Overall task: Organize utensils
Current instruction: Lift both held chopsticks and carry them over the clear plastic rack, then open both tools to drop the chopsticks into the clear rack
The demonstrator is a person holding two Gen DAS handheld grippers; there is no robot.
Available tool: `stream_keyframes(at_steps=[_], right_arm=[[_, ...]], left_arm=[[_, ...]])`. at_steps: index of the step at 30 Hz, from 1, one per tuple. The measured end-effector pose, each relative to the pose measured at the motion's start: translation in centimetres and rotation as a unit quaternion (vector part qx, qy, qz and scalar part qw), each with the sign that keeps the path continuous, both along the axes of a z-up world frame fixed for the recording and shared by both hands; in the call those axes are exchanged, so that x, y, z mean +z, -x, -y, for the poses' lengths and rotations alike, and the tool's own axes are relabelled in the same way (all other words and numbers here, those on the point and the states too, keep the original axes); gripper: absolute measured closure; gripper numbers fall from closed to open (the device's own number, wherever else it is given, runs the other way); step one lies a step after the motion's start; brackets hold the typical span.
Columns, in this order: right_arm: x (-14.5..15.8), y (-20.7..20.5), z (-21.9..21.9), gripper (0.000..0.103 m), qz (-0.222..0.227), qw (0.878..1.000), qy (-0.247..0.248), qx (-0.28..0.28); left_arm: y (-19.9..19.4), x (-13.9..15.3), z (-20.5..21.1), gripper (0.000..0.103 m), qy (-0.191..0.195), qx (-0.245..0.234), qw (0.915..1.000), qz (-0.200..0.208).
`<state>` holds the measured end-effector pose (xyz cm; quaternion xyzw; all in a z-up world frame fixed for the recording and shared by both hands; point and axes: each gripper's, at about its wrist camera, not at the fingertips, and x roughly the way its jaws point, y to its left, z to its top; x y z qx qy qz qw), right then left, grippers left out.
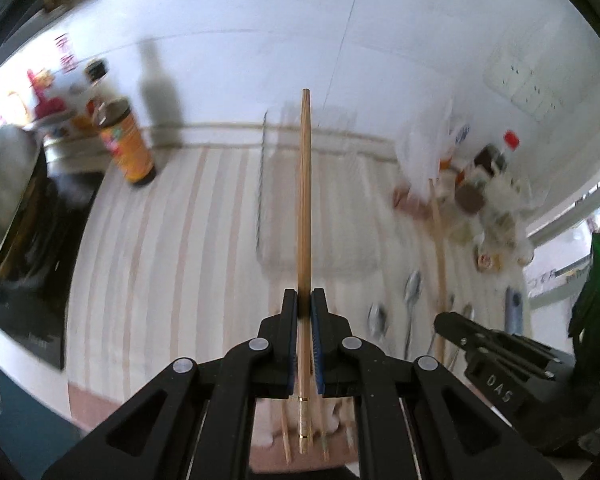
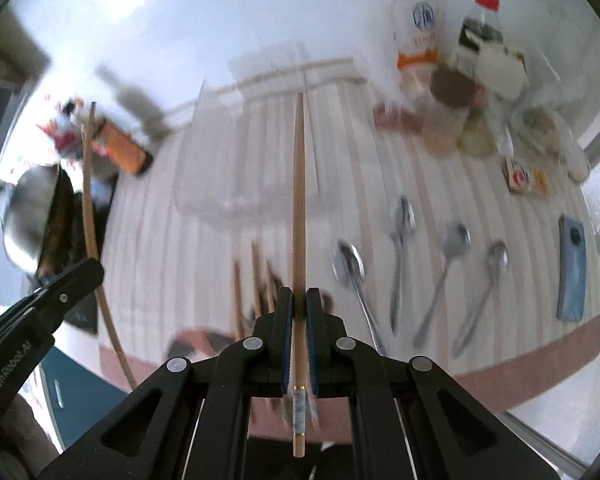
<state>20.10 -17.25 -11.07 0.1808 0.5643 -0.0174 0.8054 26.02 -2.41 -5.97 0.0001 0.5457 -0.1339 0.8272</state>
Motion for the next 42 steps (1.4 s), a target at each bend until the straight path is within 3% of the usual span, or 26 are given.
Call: stream_keyframes(at_steps=[6,14,24,27,29,30,31,35,37,38,40,42], right_arm=[[0.3,-7.0,1.4,0.096,0.005,0.999,-0.018,-0.029],[-1.5,-15.4,1.6,0.096,-0.011,1.000,-0.017,-0.015],[-6.6,-22.0,1.7,0.096,-0.046,0.999,-0.022,0.013],[-7.8,-22.9,1.4,0.095,-0.064,0.997,-0.031,0.030],[-8.4,-23.3,1.3,0.081,-0.078,0.996,-0.035,0.039],[-8.4,-23.2,1.4,0.061,-0.079,0.996,-0.035,0.039],[-8.2,-23.0,1.6,0.052,-0.076,0.996,-0.033,0.035],[-7.1,-22.0,2.0,0.052,-0.060,0.998,-0.010,0.033],[-6.2,-21.0,2.0,0.048,-0.051,0.998,0.014,0.033],[-5.9,-20.7,2.0,0.045,-0.048,0.998,0.025,0.032],[-4.8,-19.4,2.0,0.029,-0.029,0.998,0.057,0.025],[-3.6,-18.0,2.1,0.019,-0.007,0.996,0.085,0.016]], left_arm=[[-8.2,-1.2,0.4,0.099,0.030,-0.002,0.9988,-0.039],[-15.1,-5.2,1.7,0.099,0.039,-0.002,0.9946,-0.096],[-18.3,-9.4,1.9,0.098,0.044,0.007,0.9876,-0.150],[-18.2,-9.2,1.8,0.097,0.037,0.012,0.9894,-0.140],[-17.9,-8.8,1.9,0.097,0.022,0.013,0.9910,-0.132],[-17.9,-8.7,1.9,0.091,0.017,0.013,0.9912,-0.130],[-17.6,-8.5,1.9,0.083,0.003,0.015,0.9916,-0.129],[-16.3,-6.8,1.2,0.052,-0.043,0.029,0.9956,-0.078],[-15.3,-5.8,0.8,0.032,-0.070,0.041,0.9959,-0.041],[-14.5,-5.1,0.5,0.027,-0.085,0.049,0.9951,-0.013],[-13.3,-4.1,0.1,0.009,-0.100,0.058,0.9929,0.027],[-12.3,-3.5,-0.4,0.000,-0.103,0.061,0.9913,0.053]])
